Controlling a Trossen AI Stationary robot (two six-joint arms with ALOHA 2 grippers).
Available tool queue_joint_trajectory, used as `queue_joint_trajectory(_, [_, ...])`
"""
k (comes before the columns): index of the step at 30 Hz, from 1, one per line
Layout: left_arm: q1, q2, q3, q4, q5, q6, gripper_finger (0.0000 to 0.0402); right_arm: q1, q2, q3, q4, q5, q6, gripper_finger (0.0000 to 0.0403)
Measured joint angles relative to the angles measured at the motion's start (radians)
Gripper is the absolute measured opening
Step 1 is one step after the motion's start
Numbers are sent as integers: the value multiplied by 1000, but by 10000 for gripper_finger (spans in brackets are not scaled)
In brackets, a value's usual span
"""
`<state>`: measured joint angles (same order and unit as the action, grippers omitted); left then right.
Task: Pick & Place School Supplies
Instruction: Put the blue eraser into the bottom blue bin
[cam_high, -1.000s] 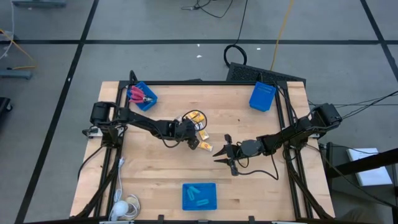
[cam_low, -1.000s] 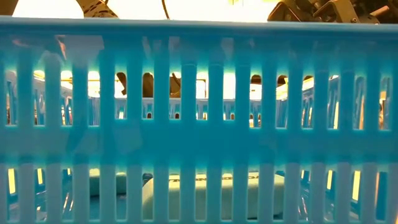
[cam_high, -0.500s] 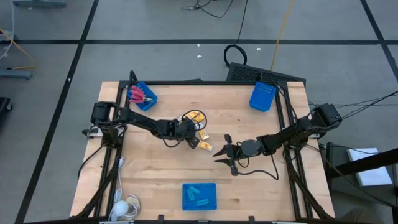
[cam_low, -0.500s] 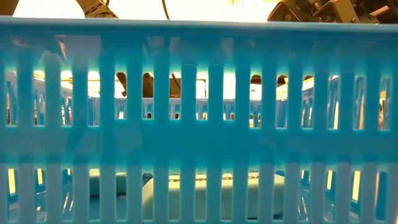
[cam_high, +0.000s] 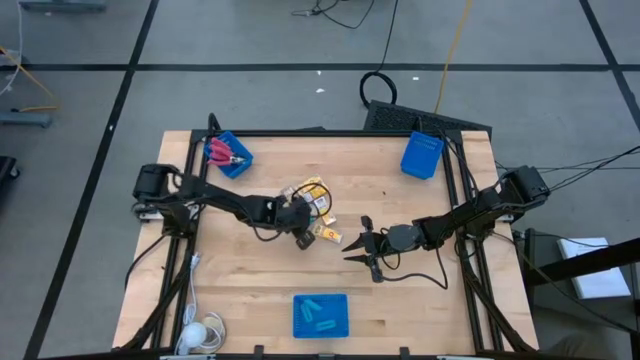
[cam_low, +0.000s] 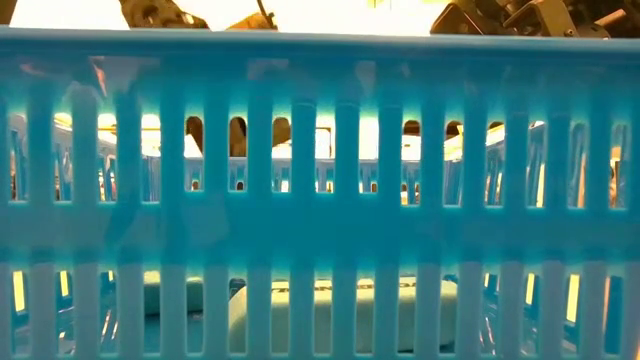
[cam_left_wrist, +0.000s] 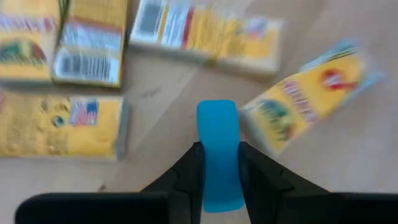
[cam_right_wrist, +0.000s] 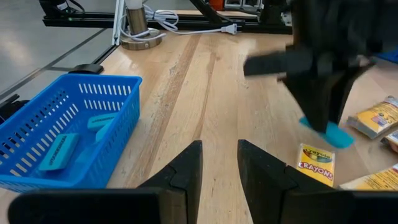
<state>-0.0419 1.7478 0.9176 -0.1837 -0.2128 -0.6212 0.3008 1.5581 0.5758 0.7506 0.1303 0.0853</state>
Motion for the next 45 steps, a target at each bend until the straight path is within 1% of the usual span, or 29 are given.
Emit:
queue_joint_trajectory(4, [-56,-69,1,-13,-59,20,86,0,0,0,-4,0,0,91])
queue_joint_trajectory(10, [-169,-152,3,-17,-138,51,86,0,0,0,-7,0,0,91])
queue_joint_trajectory(13, [-239,-176,3,-22,-182,52,86,0,0,0,-9,0,0,91])
queue_joint_trajectory(17, [-343,-176,3,-22,-216,71,86,0,0,0,-61,0,0,91])
queue_joint_trajectory(20, [-417,-176,-18,47,-287,86,86,-1,0,0,-83,1,0,91])
queue_joint_trajectory(23, [-480,-175,-73,176,-331,135,86,-6,0,0,-97,2,0,91])
queue_joint_trajectory(25, [-519,-176,-105,296,-334,194,86,-10,0,0,-98,3,0,91])
queue_joint_trajectory(27, [-554,-176,-137,408,-311,249,86,-14,0,0,-98,4,1,91])
queue_joint_trajectory(29, [-581,-176,-159,476,-278,281,86,-18,-1,0,-97,3,7,90])
queue_joint_trajectory(33, [-631,-177,-158,591,-224,332,86,-21,0,0,-97,4,8,89])
queue_joint_trajectory(35, [-646,-177,-158,621,-173,333,86,-21,0,0,-97,4,8,89])
queue_joint_trajectory(37, [-655,-176,-158,641,-147,314,86,-21,0,0,-97,4,10,89])
queue_joint_trajectory(40, [-669,-176,-158,678,-148,316,86,-21,0,0,-96,3,19,89])
queue_joint_trajectory(45, [-675,-176,-157,692,-144,313,86,-21,0,0,-96,3,16,89])
